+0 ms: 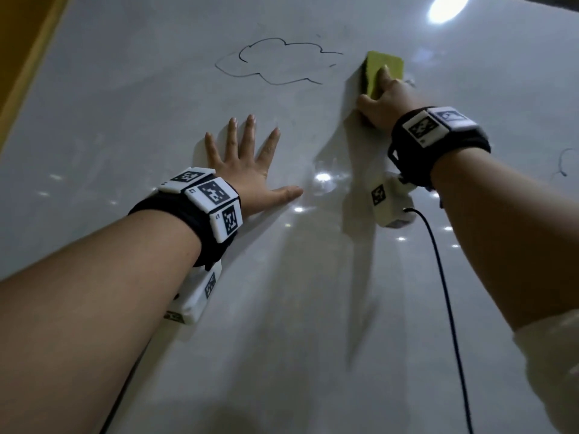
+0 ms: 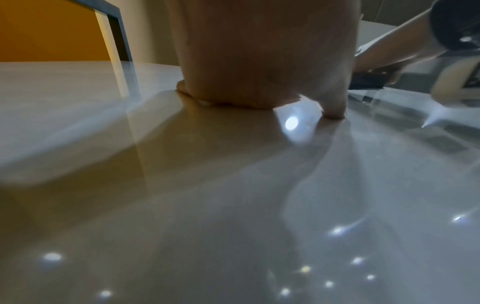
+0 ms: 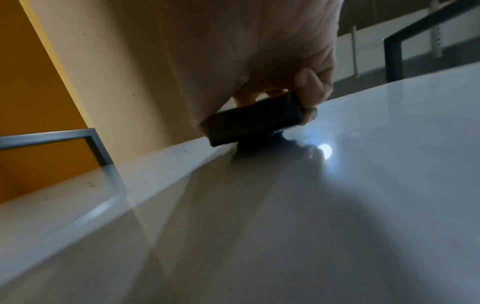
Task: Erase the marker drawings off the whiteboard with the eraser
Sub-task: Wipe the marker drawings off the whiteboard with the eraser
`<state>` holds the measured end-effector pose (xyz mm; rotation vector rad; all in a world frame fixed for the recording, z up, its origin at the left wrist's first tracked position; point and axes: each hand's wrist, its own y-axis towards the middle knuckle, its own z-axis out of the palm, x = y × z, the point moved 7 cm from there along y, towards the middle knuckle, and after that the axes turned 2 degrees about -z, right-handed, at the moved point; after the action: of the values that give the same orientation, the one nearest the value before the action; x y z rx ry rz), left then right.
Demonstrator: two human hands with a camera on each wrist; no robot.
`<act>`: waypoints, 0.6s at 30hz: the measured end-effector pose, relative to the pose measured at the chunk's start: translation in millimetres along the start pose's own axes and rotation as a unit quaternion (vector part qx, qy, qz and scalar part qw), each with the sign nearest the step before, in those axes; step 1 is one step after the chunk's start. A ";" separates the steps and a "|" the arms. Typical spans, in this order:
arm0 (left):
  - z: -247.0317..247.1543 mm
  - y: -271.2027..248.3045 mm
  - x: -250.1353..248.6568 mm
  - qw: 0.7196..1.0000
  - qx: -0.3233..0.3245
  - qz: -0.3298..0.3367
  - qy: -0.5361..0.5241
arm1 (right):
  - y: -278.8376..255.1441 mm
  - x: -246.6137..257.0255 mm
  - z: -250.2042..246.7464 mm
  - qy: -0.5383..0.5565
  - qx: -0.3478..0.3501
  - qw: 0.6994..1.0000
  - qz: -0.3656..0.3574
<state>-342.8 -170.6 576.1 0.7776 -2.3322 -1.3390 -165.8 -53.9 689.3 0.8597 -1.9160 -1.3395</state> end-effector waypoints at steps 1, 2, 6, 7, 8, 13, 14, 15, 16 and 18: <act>-0.1 0.2 0.3 1.000 -0.001 0.000 -0.002 | -0.9 15.1 3.3 -0.008 0.002 1.000 -0.024; -0.5 0.2 0.5 1.000 -0.001 -0.001 -0.004 | -2.8 29.0 7.1 -0.023 0.004 0.998 -0.052; -1.1 0.5 0.7 1.000 -0.006 -0.003 -0.003 | -8.6 45.5 14.5 -0.079 0.005 0.990 -0.114; -1.3 0.3 0.7 1.000 -0.008 -0.003 -0.003 | -7.2 41.5 11.6 -0.081 0.001 0.991 -0.106; -1.6 -0.1 0.7 1.000 -0.010 -0.003 -0.003 | -5.3 37.4 8.6 -0.079 -0.003 0.993 -0.088; -3.5 -1.0 0.8 1.000 -0.011 -0.008 0.002 | -15.3 54.5 16.3 -0.080 0.001 0.991 -0.111; -3.5 -1.4 0.5 1.000 -0.007 -0.009 0.003 | -18.9 56.7 19.7 -0.095 0.007 0.986 -0.135; -3.7 -1.8 0.4 1.000 -0.003 -0.009 0.003 | -20.5 54.6 20.2 -0.110 0.011 0.983 -0.149; -3.9 -1.4 0.8 1.000 0.001 -0.009 0.002 | -20.3 49.2 17.6 -0.118 0.012 0.982 -0.144; -4.9 -0.5 3.7 1.000 0.005 -0.005 0.001 | -18.0 37.7 7.7 -0.110 0.015 0.989 -0.099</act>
<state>-343.0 -176.4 578.1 0.7932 -2.3368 -1.3309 -191.2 -84.9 675.0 0.9712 -2.0655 -1.5837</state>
